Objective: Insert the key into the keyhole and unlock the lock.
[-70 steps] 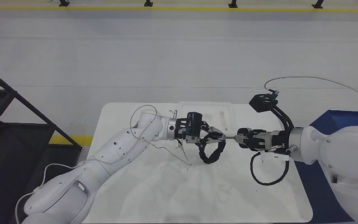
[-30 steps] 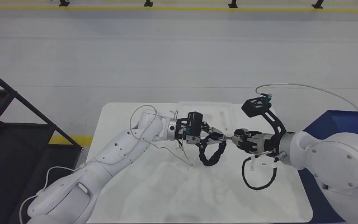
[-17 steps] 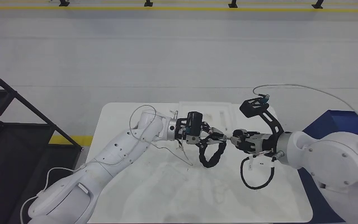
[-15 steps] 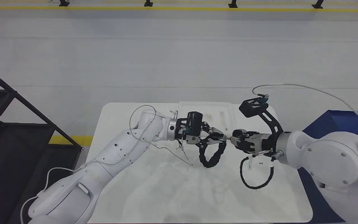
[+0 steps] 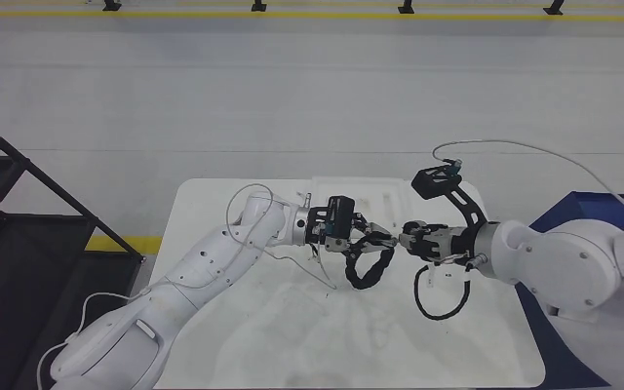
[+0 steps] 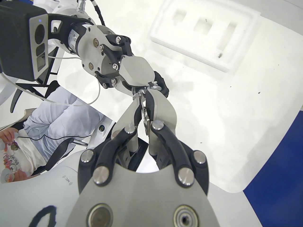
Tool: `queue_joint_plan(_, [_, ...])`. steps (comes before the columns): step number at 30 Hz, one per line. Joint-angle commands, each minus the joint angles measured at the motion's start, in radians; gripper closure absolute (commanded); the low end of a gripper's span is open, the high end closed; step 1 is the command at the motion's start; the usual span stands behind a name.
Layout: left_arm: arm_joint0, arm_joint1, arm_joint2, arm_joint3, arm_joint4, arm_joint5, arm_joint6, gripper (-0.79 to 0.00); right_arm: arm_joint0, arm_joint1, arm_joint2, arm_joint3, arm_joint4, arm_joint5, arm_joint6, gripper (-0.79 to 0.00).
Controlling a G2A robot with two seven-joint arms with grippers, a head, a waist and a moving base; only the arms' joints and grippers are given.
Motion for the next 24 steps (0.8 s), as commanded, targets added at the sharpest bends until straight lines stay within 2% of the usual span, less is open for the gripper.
queue_joint_plan(1, [0.001, 0.0, -0.002, 0.001, -0.001, -0.002, 0.004, 0.0, 0.004, -0.001, -0.006, 0.005, 0.004, 0.0, 0.0, 0.0])
queue_joint_plan(24, [0.02, -0.002, -0.037, 0.015, -0.018, -0.001, 0.049, 0.0, -0.029, -0.008, 0.004, 0.022, 0.133, -0.016, -0.106, 0.0])
